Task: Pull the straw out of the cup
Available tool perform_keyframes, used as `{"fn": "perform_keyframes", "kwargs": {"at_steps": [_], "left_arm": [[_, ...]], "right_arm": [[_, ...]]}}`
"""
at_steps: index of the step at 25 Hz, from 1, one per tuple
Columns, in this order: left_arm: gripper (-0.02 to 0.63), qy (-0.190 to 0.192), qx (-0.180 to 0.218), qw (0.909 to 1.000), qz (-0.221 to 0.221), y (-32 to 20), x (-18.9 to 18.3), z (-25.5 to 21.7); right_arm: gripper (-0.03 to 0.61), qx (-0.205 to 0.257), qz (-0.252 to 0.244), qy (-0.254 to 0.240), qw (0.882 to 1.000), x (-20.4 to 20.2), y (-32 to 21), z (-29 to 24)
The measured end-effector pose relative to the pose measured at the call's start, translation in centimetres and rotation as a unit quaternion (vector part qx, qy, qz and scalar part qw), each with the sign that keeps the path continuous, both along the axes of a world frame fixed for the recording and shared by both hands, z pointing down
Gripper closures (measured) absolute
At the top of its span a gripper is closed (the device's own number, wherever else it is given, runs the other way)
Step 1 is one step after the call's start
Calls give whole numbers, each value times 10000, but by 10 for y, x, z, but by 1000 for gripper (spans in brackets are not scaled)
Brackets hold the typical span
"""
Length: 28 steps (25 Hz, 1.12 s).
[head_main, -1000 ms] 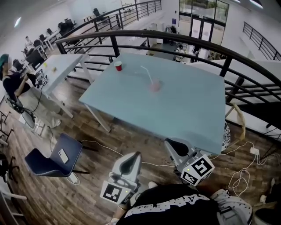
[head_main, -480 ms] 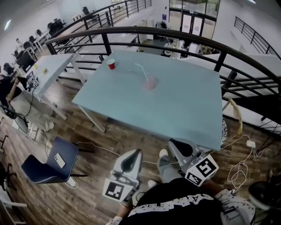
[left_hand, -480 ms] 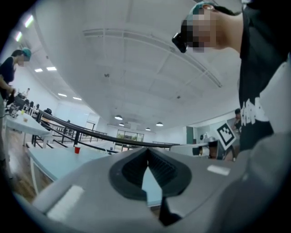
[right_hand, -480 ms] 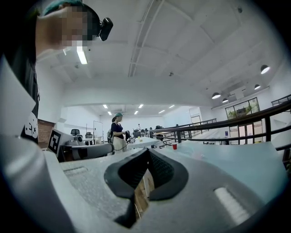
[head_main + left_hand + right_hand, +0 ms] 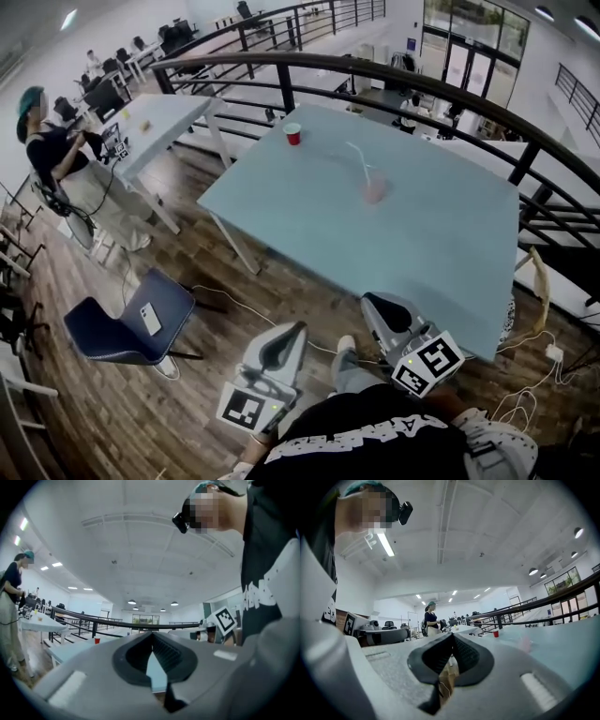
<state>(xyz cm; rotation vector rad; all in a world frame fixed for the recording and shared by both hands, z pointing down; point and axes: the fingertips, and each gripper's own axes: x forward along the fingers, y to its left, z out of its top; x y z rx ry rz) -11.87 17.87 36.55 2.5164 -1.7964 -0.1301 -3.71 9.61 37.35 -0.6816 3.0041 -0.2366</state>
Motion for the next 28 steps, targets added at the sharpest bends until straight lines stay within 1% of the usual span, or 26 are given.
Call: {"fn": "perform_keyframes", "kwargs": {"at_steps": [2,4,9,16,22,25,28], "left_arm": [[624,17,-4,9999,-125,-5,-11,0],[624,38,-42,9999,-159,-13,-18,2],[624,87,-38,9999,-110,-41,-23,1],[624,242,-113,9994,-205,-75,-42,4],[624,190,-156,9997,-52,-111,-37,7],[624,235,-165,9996,28,-130,-30,12],[624,260,-191,9995,25,-149,-32,18]], "right_arm": [[578,23,-113,-49,9999,-13,-6,-2],[578,36,-160,-86,9998,-20,-14,-4],[578,35,-96,-74,9999,-26,-44,-3],[578,-13,-95,-45,9999,-36,-76,2],[578,-33,-16,-90,10000,-33,-110,6],[578,-51,73,-86,9999,-24,-128,12],[578,-88,112,-70,9999,-22,-144,17]]}}
